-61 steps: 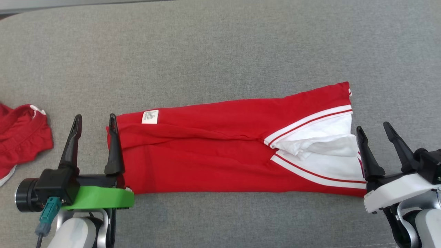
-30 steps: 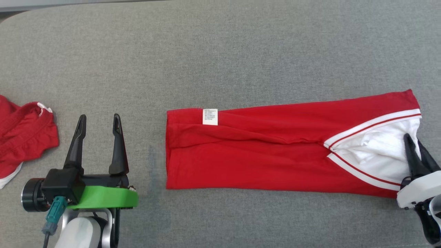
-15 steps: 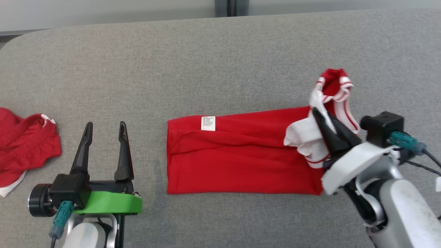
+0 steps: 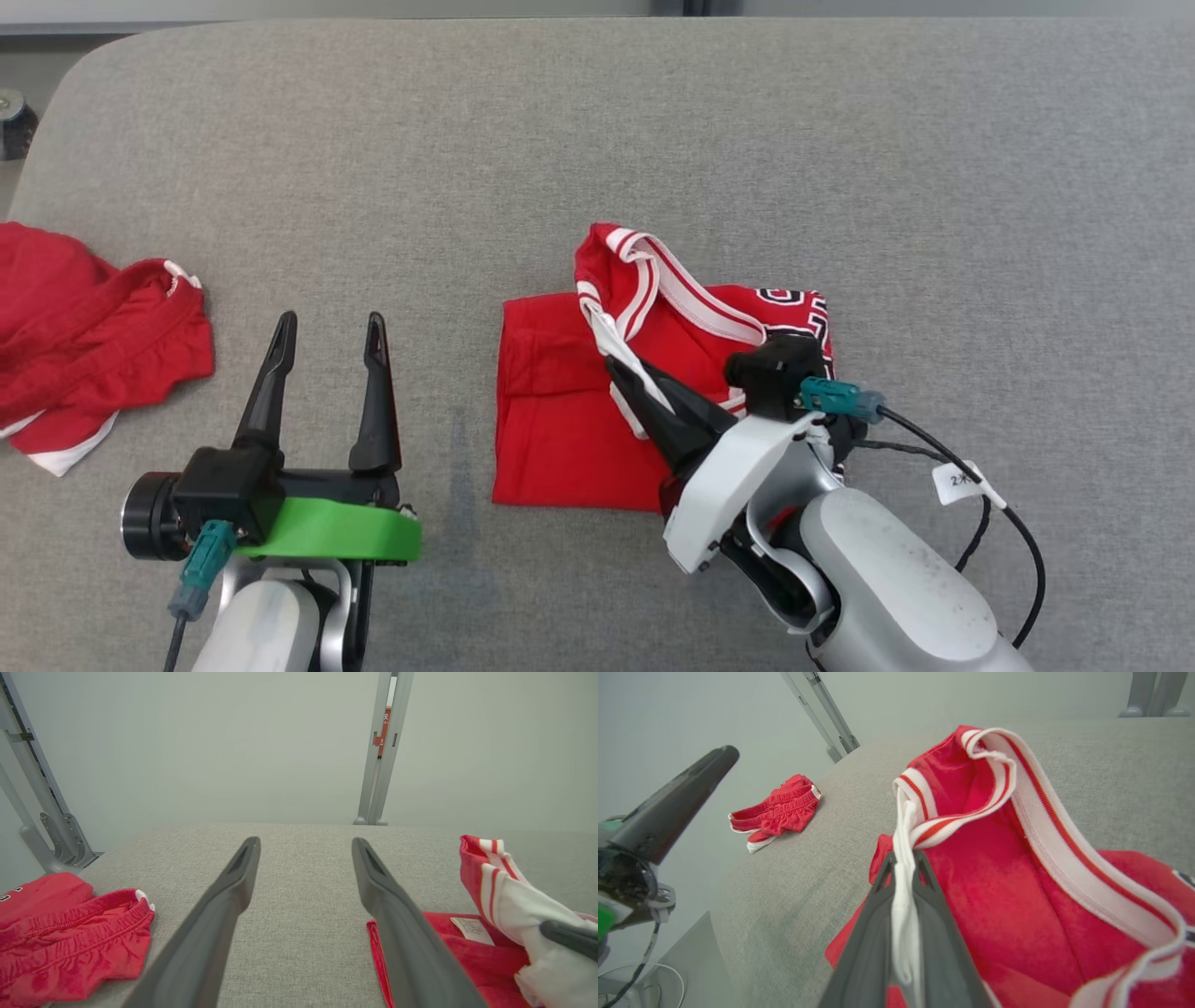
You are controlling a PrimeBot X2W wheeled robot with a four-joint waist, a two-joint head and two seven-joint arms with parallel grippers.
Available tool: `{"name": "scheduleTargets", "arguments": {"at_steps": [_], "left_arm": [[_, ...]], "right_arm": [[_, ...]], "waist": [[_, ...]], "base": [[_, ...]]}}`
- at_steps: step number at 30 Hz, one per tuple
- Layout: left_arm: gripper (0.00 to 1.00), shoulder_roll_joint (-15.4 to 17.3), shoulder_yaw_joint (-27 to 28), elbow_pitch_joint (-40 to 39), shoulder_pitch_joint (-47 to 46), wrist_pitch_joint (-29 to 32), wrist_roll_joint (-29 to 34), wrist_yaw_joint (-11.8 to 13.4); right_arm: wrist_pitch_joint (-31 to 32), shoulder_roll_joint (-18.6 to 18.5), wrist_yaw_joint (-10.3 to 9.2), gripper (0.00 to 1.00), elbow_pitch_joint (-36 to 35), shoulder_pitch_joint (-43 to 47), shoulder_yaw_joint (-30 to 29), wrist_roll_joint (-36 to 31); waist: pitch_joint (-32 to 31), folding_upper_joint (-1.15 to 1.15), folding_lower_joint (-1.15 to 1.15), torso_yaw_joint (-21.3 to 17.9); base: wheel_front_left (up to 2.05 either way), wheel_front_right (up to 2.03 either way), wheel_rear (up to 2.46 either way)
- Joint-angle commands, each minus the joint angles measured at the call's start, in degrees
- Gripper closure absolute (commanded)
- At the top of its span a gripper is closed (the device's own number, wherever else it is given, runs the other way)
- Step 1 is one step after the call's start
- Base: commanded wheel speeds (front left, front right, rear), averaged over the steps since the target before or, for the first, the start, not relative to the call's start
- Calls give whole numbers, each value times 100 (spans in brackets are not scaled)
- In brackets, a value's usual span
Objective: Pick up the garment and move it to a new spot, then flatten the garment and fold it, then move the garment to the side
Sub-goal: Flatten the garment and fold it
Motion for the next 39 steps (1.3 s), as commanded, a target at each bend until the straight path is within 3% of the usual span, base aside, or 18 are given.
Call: {"name": "scheduleTargets", "arguments": {"at_steps": [1,3,9,15,27,31,39], "left_arm": [[0,-17,23,18,-108,-17,53,-33],[0,-43,46,44,-99,-17,63,-46],[0,-67,181,65,-76,-17,122,-92],[0,-56,285,53,-5,-18,186,-89],[0,60,520,-1,275,-19,263,-31],[0,96,570,39,422,-19,277,0],[0,137,539,78,811,15,235,63]], "right_arm": [[-178,-5,0,82,118,-148,81,110],[-402,-1,0,0,297,-259,250,194],[-1482,-6,0,0,366,-673,557,69],[-1823,-68,0,0,-39,-566,-215,-508],[-1550,-605,0,0,-1398,1135,-2679,-1542],[-1369,-578,0,0,-1739,1669,-2999,-1617],[-1097,-443,0,0,-2118,2339,-3075,-1565]], "waist": [[80,0,0,90],[99,0,0,96],[133,0,0,17],[80,0,0,-93],[-130,0,0,-394],[-305,0,0,-474],[-726,0,0,-575]], "base": [[0,0,0],[0,0,0],[0,0,0],[0,0,0],[0,0,0],[0,0,0],[0,0,0]]}}
